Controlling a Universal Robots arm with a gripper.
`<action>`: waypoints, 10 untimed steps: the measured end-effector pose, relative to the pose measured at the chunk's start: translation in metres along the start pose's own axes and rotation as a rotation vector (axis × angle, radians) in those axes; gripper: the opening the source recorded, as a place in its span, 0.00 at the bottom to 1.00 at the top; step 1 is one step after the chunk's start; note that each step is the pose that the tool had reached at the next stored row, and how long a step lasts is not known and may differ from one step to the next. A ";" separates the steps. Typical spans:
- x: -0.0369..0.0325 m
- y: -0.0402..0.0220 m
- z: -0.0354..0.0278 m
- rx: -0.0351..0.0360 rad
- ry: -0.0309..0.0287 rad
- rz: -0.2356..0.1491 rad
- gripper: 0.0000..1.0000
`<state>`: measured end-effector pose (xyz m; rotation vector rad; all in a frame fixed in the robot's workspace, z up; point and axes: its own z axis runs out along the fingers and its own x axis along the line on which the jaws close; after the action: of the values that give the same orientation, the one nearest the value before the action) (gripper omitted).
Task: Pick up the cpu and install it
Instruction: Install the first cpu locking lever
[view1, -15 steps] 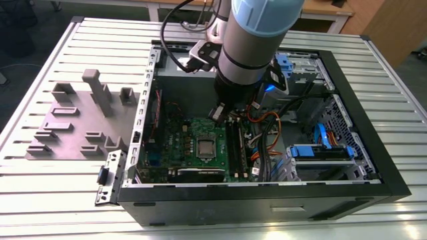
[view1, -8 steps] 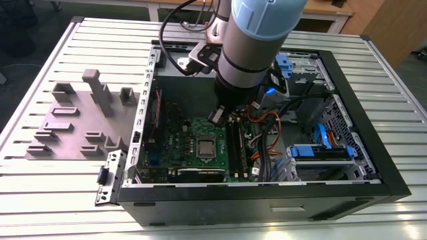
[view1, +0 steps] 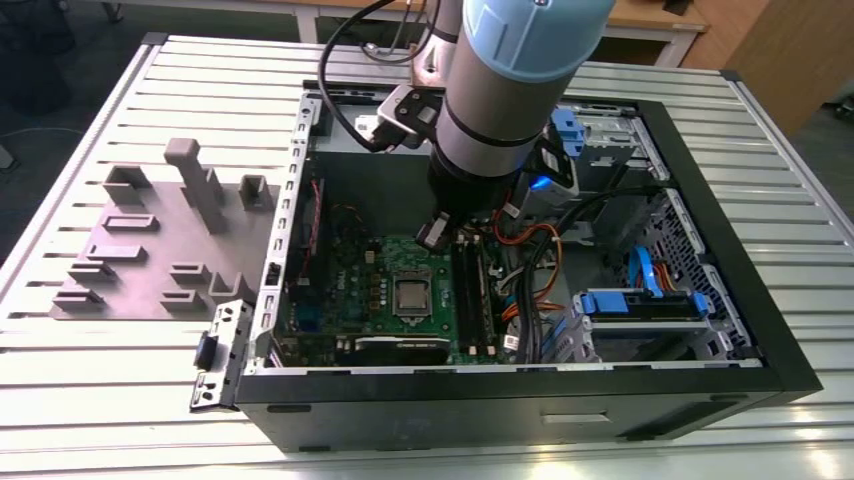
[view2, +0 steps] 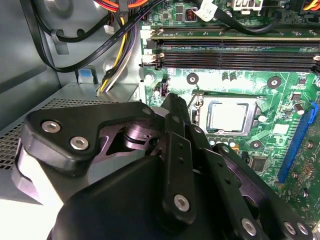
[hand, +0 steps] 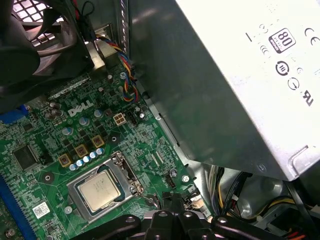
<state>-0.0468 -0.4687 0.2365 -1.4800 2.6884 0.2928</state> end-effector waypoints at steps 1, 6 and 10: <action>0.0000 0.0000 0.0000 0.0000 0.0000 0.000 0.10; 0.0000 0.0000 0.0000 0.0000 0.0000 0.000 0.10; 0.0004 0.0002 -0.0001 -0.0031 0.0033 -0.023 0.10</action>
<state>-0.0471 -0.4689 0.2365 -1.5129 2.6723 0.2937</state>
